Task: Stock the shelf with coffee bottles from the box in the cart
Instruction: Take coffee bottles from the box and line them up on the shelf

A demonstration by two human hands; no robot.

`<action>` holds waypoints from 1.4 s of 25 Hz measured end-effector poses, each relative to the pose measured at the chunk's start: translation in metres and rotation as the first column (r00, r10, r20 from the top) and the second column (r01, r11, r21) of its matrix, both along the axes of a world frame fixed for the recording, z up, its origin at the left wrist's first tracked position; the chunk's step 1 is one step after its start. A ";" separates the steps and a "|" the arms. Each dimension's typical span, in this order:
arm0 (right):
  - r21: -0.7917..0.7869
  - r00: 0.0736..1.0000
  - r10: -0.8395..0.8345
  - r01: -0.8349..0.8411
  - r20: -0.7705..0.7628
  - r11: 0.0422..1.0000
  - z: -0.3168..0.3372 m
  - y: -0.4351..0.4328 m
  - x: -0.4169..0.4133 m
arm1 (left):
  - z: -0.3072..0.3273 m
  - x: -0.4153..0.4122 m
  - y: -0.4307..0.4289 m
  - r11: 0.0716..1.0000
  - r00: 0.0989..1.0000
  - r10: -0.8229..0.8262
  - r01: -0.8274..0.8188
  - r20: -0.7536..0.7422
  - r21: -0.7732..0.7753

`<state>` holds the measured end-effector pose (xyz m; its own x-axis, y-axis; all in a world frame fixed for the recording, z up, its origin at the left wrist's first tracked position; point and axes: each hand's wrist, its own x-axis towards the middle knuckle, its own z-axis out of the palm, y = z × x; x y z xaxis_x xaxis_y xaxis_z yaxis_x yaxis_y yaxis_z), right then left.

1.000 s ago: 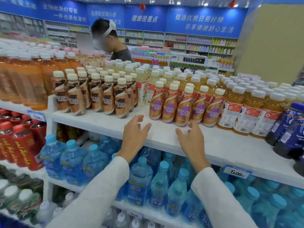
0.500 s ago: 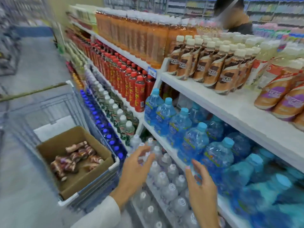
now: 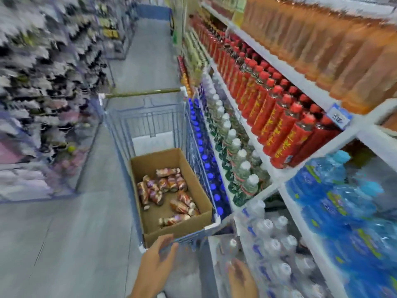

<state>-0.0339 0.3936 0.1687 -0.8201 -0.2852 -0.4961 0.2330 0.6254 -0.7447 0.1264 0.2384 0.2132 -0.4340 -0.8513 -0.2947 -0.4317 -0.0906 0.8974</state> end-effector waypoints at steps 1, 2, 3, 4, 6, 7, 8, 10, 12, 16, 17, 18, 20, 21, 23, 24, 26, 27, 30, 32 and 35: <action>-0.012 1.000 -0.022 0.022 0.015 1.000 0.008 -0.010 -0.001 | -0.006 0.002 -0.012 1.000 1.000 0.007 -0.008 0.026 0.014; -0.005 0.999 -0.020 0.020 0.043 1.000 0.013 -0.031 0.004 | -0.013 0.004 -0.026 0.999 0.999 0.017 -0.018 0.040 0.027; 0.012 0.998 0.014 -0.015 0.055 1.000 0.011 -0.041 0.003 | -0.017 0.006 -0.038 0.998 0.999 0.027 -0.029 0.046 0.048; 0.005 0.996 0.061 -0.062 0.058 0.998 0.016 -0.057 0.004 | -0.022 0.006 -0.049 0.997 0.998 0.038 -0.041 0.048 0.059; 0.012 0.990 0.093 -0.095 0.106 0.995 0.016 -0.080 -0.001 | -0.028 0.005 -0.070 0.997 0.997 0.045 -0.049 0.062 0.066; 0.041 0.981 0.135 -0.142 0.137 0.989 0.018 -0.094 -0.004 | -0.032 0.003 -0.081 0.995 0.996 0.048 -0.053 0.071 0.081; 0.035 0.978 0.158 -0.164 0.138 0.986 0.018 -0.103 -0.006 | -0.035 0.000 -0.090 0.994 0.996 0.044 -0.052 0.081 0.096; 0.056 0.970 0.198 -0.207 0.139 0.977 0.018 -0.120 -0.011 | -0.041 -0.012 -0.107 0.990 0.996 0.035 -0.047 0.088 0.131; 0.082 0.959 0.223 -0.240 0.176 0.967 0.019 -0.139 -0.020 | -0.051 -0.032 -0.127 0.984 0.994 0.035 -0.052 0.103 0.172; 0.090 0.931 0.299 -0.323 0.210 0.942 0.014 -0.174 -0.047 | -0.084 -0.086 -0.181 0.987 0.970 -0.073 0.037 0.231 0.154; 0.084 0.926 0.306 -0.331 0.223 0.940 0.009 -0.183 -0.057 | -0.096 -0.101 -0.197 0.986 0.954 -0.107 0.065 0.281 0.153; 0.085 0.924 0.305 -0.331 0.230 0.940 0.006 -0.191 -0.066 | -0.107 -0.115 -0.212 0.982 0.937 -0.143 0.094 0.319 0.163; 0.085 0.920 0.315 -0.341 0.232 0.936 -0.001 -0.206 -0.085 | -0.131 -0.141 -0.240 0.968 0.894 -0.213 0.137 0.395 0.212; 0.087 0.916 0.322 -0.351 0.240 0.932 -0.007 -0.213 -0.094 | -0.146 -0.153 -0.254 0.960 0.863 -0.245 0.154 0.441 0.233; 0.080 0.898 0.336 -0.371 0.285 0.925 -0.024 -0.221 -0.108 | -0.183 -0.173 -0.277 0.933 0.769 -0.351 0.237 0.534 0.272; 0.090 0.891 0.336 -0.378 0.304 0.921 -0.029 -0.224 -0.113 | -0.203 -0.178 -0.285 0.913 0.715 -0.407 0.295 0.568 0.283; 0.121 0.881 0.329 -0.388 0.341 0.914 -0.038 -0.228 -0.120 | -0.245 -0.187 -0.296 0.861 0.611 -0.504 0.412 0.610 0.299; 0.138 0.881 0.307 -0.376 0.360 0.916 -0.044 -0.230 -0.124 | -0.267 -0.192 -0.298 0.840 0.573 -0.535 0.440 0.621 0.317; 0.179 0.888 0.216 -0.309 0.407 0.934 -0.056 -0.236 -0.128 | -0.312 -0.209 -0.300 0.773 0.434 -0.584 0.556 0.686 0.306; 0.203 0.888 0.169 -0.277 0.428 0.939 -0.063 -0.240 -0.127 | -0.336 -0.215 -0.303 0.687 0.346 -0.602 0.683 0.720 0.247; 0.224 0.883 0.114 -0.238 0.455 0.945 -0.071 -0.248 -0.122 | -0.361 -0.209 -0.307 0.630 0.318 -0.587 0.757 0.744 0.172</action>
